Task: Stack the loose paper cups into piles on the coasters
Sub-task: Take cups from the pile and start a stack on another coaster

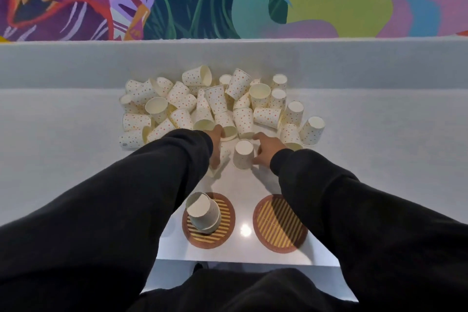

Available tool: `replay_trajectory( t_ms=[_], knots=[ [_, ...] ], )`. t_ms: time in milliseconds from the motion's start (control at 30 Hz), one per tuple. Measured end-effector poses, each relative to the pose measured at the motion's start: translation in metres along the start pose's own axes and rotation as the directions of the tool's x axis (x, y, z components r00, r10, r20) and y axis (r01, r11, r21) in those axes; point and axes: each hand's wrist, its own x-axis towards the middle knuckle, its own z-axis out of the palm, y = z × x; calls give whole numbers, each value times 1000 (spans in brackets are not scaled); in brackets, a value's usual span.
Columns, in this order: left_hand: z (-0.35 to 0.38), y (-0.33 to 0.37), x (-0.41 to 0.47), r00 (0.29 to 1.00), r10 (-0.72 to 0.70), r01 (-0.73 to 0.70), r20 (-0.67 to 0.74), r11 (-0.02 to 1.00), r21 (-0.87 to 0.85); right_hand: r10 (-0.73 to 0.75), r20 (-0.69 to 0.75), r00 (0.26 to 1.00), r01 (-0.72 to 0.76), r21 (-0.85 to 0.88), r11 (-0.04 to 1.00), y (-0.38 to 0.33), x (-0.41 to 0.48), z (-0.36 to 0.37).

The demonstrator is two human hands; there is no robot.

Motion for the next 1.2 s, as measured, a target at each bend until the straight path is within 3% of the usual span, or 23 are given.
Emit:
replay_trajectory(
  t_ms=[200, 267, 400, 533, 600, 667, 833, 1100, 1200],
  knots=[
    [-20, -20, -11, 997, -17, 5, -75, 988, -155, -69, 69, 995, 60, 125, 990, -1, -7, 17],
    [-26, -23, -16, 983, -35, -17, -180, 960, -278, -69, 76, 995, 57, 147, 988, -2, -10, 22],
    [-30, -13, -32, 929, 6, -190, -370, 866, -463, -18, 68, 998, 7, 156, 988, 3, -17, 27],
    [-24, 4, -41, 896, 113, -303, -429, 863, -404, -7, -224, 975, 66, 257, 964, 18, -33, 18],
    [-18, 11, -39, 899, 171, -326, -403, 876, -356, -6, -409, 912, 106, 221, 970, 29, -36, 10],
    [-10, 16, -35, 908, 211, -326, -363, 898, -295, 21, -497, 867, 63, 150, 987, 40, -35, 1],
    [11, 22, -20, 931, 252, -297, -264, 943, -147, 175, -330, 928, -119, 181, 976, 56, -28, 1],
    [27, 6, -4, 968, 235, -235, -86, 972, 9, 206, -317, 926, -64, 406, 912, 49, -37, 8],
    [27, -3, -3, 973, 213, -215, -87, 977, -6, 302, -96, 949, -213, 512, 832, 46, -41, 4]
  ],
)
